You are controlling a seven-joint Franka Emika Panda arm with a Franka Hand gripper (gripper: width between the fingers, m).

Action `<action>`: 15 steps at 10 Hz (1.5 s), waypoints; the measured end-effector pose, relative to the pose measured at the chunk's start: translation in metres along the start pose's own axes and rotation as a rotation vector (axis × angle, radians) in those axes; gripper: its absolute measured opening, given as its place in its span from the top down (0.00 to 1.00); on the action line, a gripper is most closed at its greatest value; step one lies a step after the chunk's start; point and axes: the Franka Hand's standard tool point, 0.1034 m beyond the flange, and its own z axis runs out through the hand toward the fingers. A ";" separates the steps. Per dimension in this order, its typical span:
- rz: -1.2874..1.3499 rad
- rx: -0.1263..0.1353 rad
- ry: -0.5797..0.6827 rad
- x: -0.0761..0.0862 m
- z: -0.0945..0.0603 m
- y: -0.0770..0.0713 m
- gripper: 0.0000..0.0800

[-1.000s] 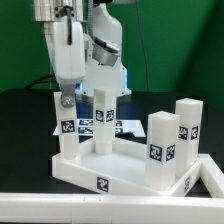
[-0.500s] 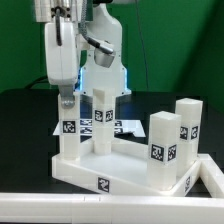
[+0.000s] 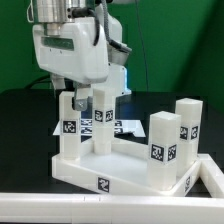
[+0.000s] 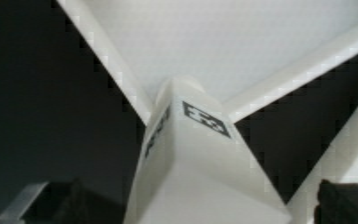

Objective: Assemble desk

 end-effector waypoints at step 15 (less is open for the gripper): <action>-0.999 -0.045 0.019 0.001 0.001 0.000 0.57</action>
Offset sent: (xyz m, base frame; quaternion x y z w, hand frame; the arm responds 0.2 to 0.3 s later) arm 0.0028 0.0055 0.0028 -0.0158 -0.0098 -0.2577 0.9660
